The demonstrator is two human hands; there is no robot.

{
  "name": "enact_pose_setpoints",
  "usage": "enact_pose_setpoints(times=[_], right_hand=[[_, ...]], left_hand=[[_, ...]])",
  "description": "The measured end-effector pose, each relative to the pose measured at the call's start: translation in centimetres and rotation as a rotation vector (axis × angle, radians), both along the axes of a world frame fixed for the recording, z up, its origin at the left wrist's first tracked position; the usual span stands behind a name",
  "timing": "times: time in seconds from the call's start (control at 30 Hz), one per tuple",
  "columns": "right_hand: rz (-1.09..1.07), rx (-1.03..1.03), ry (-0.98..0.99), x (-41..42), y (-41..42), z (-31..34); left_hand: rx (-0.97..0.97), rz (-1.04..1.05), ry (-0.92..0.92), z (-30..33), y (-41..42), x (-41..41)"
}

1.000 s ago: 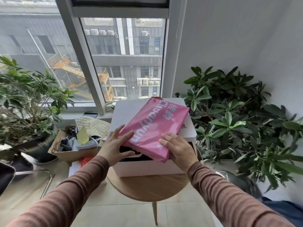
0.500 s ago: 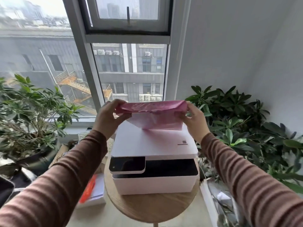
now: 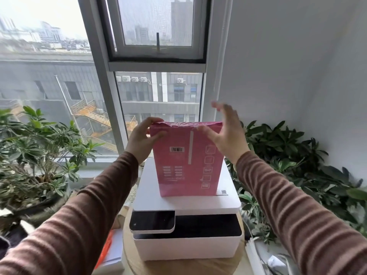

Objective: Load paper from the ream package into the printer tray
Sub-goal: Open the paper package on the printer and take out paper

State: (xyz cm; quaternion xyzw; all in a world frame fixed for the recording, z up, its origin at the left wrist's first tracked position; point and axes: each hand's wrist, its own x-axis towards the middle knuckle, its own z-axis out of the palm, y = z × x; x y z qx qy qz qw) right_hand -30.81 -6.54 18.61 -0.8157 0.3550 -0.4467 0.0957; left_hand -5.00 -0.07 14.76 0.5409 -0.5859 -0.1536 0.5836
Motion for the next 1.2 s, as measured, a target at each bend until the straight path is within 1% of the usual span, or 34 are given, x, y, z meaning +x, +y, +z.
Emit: enact_pose_setpoints(times=[0.03,0.07,0.13,0.17,0.3,0.43,0.47,0.53,0.63,0.7,0.8,0.87,0.93,1.03,1.07,1.2], right_hand=[[-0.019,-0.099,0.091,1.7,0.4,0.8],[-0.029,-0.148,0.185,3.5,0.8,1.5],[-0.044,-0.129,0.327,7.0,1.5,2.2],[-0.041,-0.083,0.358,8.3,1.6,2.4],[0.003,0.115,0.351,10.5,1.4,2.9],[0.084,0.200,0.269,9.7,1.1,3.5],[0.084,0.196,0.260,9.5,1.0,3.6],[0.051,0.121,0.264,9.7,0.8,3.5],[-0.038,-0.101,0.303,10.3,0.8,2.9],[-0.065,-0.190,0.373,10.6,0.7,2.8],[0.002,-0.174,0.427,10.1,0.3,3.5],[0.064,-0.142,0.414,8.8,0.2,3.6],[0.095,-0.151,0.401,7.3,0.1,3.1],[0.053,-0.265,0.408,6.8,-0.1,2.6],[0.031,-0.275,0.426,7.1,-0.1,2.8],[-0.014,-0.195,0.480,8.0,-0.4,3.6]], left_hand=[[-0.001,0.001,-0.002,0.0,-0.1,0.0],[-0.004,0.003,-0.004,0.0,-0.1,0.0],[-0.014,-0.003,-0.014,0.0,-0.1,0.1],[-0.020,-0.006,-0.028,0.0,-0.1,0.1],[-0.036,-0.026,-0.060,0.2,0.2,0.4],[-0.018,-0.035,-0.045,0.3,0.2,0.5],[-0.015,-0.034,-0.046,0.2,0.2,0.4],[-0.020,-0.024,-0.052,0.1,0.2,0.4],[-0.030,-0.012,-0.098,0.1,0.2,0.5],[-0.017,-0.014,-0.105,0.2,0.1,0.6],[0.002,-0.040,-0.104,0.3,0.1,0.9],[-0.003,-0.046,-0.100,0.3,0.1,1.0],[-0.015,-0.045,-0.090,0.3,0.0,1.0],[-0.022,-0.043,-0.096,0.1,0.0,0.9],[-0.019,-0.048,-0.095,0.1,0.0,1.0],[-0.001,-0.049,-0.100,0.3,0.1,1.0]])
